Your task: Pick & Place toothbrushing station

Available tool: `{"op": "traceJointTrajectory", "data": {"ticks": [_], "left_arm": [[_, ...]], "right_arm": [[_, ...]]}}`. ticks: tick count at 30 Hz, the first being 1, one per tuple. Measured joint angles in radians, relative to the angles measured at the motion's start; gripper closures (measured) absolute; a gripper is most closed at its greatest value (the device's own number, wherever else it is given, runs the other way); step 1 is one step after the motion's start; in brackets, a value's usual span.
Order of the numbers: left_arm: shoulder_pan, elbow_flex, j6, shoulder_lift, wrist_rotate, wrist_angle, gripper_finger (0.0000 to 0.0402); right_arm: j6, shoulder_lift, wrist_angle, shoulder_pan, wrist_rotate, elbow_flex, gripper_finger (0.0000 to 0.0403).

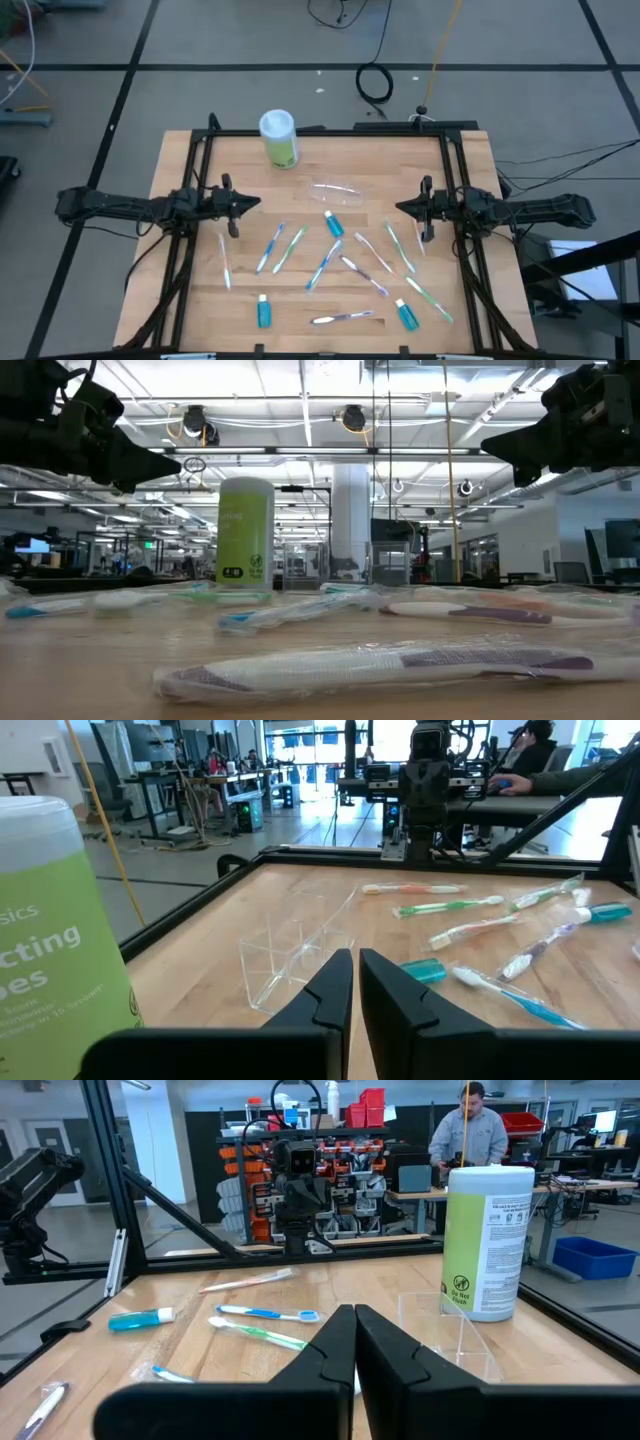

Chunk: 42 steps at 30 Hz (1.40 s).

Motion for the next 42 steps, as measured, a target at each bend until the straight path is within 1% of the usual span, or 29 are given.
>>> {"op": "traceJointTrajectory", "data": {"ticks": [21,23,25,26,27,30,34,36,38,40,42], "left_arm": [[0.000,0.000,-0.012,0.000,0.001,0.001,0.0371],[0.000,0.000,-0.073,0.000,0.019,0.010,0.0371],[0.000,0.000,-0.147,0.000,0.061,0.023,0.0371],[0.000,0.000,-0.166,0.000,0.075,0.033,0.0371],[-0.001,0.000,-0.171,0.000,0.079,0.038,0.0371],[-0.001,0.000,-0.129,0.000,0.036,0.048,0.0371],[-0.001,0.000,-0.128,0.000,-0.029,0.070,0.0371],[0.000,0.000,-0.131,0.000,-0.030,0.070,0.0371],[-0.001,0.000,-0.127,0.006,-0.030,0.111,0.0371],[-0.005,0.002,-0.093,0.008,-0.027,0.170,0.0371],[-0.014,0.003,-0.058,0.008,-0.007,0.227,0.0371]], "right_arm": [[0.001,0.000,0.000,0.000,0.000,0.000,0.0403],[0.060,0.000,0.000,0.002,-0.005,0.000,0.0403],[0.242,0.000,-0.002,0.007,-0.048,0.000,0.0403],[0.314,0.000,-0.002,0.009,-0.059,0.000,0.0403],[0.351,0.000,0.002,0.009,-0.054,0.000,0.0403],[0.349,0.000,0.030,0.008,0.007,0.000,0.0403],[0.202,0.000,0.044,0.008,0.120,0.000,0.0403],[0.132,0.000,0.056,0.008,0.197,0.000,0.0403],[0.080,0.000,0.064,0.008,0.282,0.000,0.0403],[0.046,0.000,0.076,0.007,0.321,0.000,0.0403],[-0.004,0.002,0.092,0.007,0.323,0.000,0.0403]]}}
